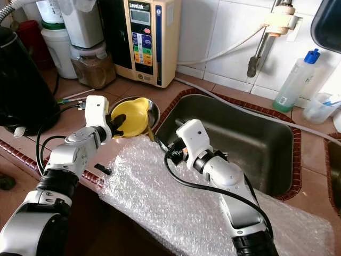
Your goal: Kitchen organization
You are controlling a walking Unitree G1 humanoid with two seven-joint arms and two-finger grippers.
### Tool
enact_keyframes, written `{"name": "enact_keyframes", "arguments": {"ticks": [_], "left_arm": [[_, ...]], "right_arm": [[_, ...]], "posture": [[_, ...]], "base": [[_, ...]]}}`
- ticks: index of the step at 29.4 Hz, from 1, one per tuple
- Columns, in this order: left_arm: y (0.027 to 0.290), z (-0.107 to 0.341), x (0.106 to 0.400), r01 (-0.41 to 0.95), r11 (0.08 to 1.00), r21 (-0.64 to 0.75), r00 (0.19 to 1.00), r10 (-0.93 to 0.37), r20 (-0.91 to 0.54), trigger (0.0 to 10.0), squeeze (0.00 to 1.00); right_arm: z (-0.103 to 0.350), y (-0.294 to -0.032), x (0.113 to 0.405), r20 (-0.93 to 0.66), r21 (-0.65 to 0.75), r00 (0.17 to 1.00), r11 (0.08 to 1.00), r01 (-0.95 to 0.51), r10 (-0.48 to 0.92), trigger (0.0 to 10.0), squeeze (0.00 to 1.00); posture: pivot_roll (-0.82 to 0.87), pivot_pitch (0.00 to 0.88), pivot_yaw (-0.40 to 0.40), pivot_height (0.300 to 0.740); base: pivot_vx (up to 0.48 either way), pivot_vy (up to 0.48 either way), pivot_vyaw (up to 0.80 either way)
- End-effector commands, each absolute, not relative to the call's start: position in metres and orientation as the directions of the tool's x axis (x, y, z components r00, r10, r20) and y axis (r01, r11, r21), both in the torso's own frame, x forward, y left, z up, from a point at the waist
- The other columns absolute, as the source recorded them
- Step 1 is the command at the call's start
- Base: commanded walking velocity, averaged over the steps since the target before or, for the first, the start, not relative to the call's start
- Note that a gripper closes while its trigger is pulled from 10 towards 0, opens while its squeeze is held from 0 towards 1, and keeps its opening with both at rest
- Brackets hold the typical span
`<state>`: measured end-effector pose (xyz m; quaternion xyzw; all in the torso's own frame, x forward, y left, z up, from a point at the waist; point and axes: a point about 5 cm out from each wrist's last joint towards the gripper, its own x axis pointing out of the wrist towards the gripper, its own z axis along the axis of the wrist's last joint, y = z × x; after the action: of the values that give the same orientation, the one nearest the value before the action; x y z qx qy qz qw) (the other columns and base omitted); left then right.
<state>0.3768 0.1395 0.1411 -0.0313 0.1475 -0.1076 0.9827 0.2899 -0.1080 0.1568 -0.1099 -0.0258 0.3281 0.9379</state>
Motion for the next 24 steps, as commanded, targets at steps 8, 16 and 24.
{"name": "enact_keyframes", "arguments": {"ticks": [8,16,24], "left_arm": [[0.143,0.140,0.374,0.181,0.980,-0.080,0.946,-0.196,-0.258,0.0,0.00],[0.145,0.142,0.373,0.141,0.987,-0.081,0.964,-0.155,-0.217,0.0,0.00],[0.159,0.156,0.374,0.043,0.995,-0.092,0.992,-0.053,-0.111,0.0,0.00]], "right_arm": [[0.157,-0.111,0.292,-0.029,-0.241,0.783,0.756,-0.609,0.622,10.0,0.00],[0.155,-0.107,0.291,-0.031,-0.236,0.780,0.753,-0.614,0.626,10.0,0.00],[0.155,-0.107,0.293,-0.023,-0.233,0.786,0.761,-0.605,0.618,10.0,0.00]], "posture": [[0.02,0.000,0.000,0.740],[0.03,0.000,-0.003,0.740],[0.03,0.000,0.001,0.740]], "base": [[0.000,0.000,0.00],[0.000,0.000,0.00],[0.000,0.000,0.00]]}}
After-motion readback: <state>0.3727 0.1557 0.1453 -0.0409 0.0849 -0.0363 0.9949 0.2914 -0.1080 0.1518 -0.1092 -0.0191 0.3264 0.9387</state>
